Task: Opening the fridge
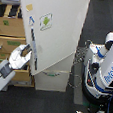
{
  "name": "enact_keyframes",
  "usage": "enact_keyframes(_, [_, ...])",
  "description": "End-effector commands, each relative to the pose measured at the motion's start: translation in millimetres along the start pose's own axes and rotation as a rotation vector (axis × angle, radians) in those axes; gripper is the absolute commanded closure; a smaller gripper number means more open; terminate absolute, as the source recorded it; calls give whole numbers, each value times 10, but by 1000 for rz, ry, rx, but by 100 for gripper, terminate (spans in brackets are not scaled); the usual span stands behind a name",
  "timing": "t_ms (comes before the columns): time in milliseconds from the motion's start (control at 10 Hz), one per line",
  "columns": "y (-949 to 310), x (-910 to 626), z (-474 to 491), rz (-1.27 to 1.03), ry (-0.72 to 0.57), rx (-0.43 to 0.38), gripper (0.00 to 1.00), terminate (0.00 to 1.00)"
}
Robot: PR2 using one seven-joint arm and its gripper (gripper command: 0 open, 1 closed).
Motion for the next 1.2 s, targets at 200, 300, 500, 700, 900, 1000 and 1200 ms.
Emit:
enact_keyframes(200, [-7238, -4895, 7374, -1474, -820, -389, 100, 0])
enact_keyframes(300, [-5673, -4673, 7381, -1220, -887, -516, 0, 0])
enact_keyframes(500, [-4187, -3544, 6269, -846, -773, -560, 0, 0])
enact_keyframes(700, [-3295, -2632, 5137, -603, -604, -544, 0, 0])
enact_keyframes(900, [-2302, -1482, 3277, -324, -300, -421, 0, 0])
enact_keyframes(1000, [-2083, -1006, 2573, -262, -207, -406, 0, 0])
enact_keyframes(1200, [-1969, 18, 1116, -188, -22, -406, 0, 0])
